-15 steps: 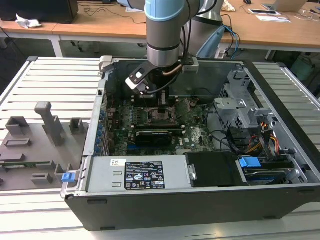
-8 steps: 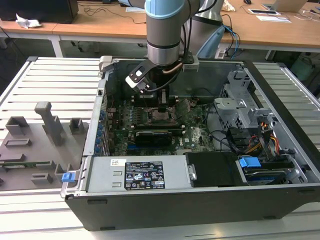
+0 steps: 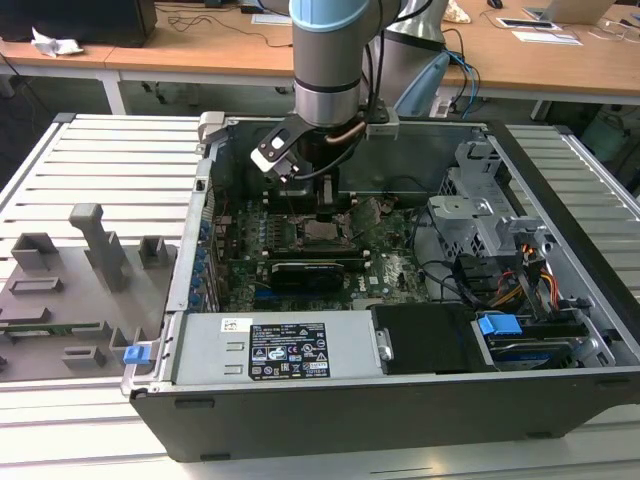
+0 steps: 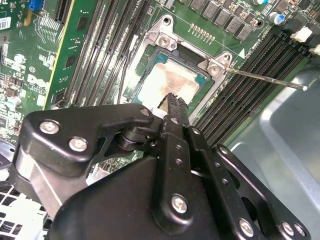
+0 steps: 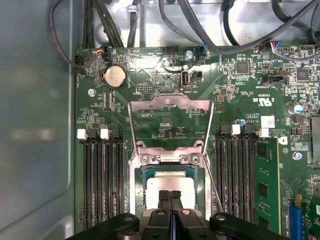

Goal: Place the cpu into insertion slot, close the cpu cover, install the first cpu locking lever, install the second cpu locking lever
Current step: 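Close the cpu cover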

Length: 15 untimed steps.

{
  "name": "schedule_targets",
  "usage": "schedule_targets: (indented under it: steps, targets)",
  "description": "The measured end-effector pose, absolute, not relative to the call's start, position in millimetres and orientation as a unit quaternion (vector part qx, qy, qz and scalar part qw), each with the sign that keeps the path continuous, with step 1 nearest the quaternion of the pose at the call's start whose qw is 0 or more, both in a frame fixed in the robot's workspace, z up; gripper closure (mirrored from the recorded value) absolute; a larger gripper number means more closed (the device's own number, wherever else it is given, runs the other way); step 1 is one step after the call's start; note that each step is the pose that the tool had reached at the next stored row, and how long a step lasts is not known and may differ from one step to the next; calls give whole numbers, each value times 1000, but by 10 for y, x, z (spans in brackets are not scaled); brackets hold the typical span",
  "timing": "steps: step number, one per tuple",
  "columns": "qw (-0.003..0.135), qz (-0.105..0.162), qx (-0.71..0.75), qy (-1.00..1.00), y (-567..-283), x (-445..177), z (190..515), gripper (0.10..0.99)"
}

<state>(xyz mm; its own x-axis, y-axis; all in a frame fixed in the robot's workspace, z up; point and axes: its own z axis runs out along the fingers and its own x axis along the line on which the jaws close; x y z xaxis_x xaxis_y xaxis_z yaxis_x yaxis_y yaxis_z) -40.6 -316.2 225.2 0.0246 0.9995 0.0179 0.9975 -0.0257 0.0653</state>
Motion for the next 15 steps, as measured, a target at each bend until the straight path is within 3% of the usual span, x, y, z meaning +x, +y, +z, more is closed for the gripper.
schedule_targets:
  steps: [15]
  targets:
    - [17, 29, 716, 697, -3162, -182, 2396, 980]
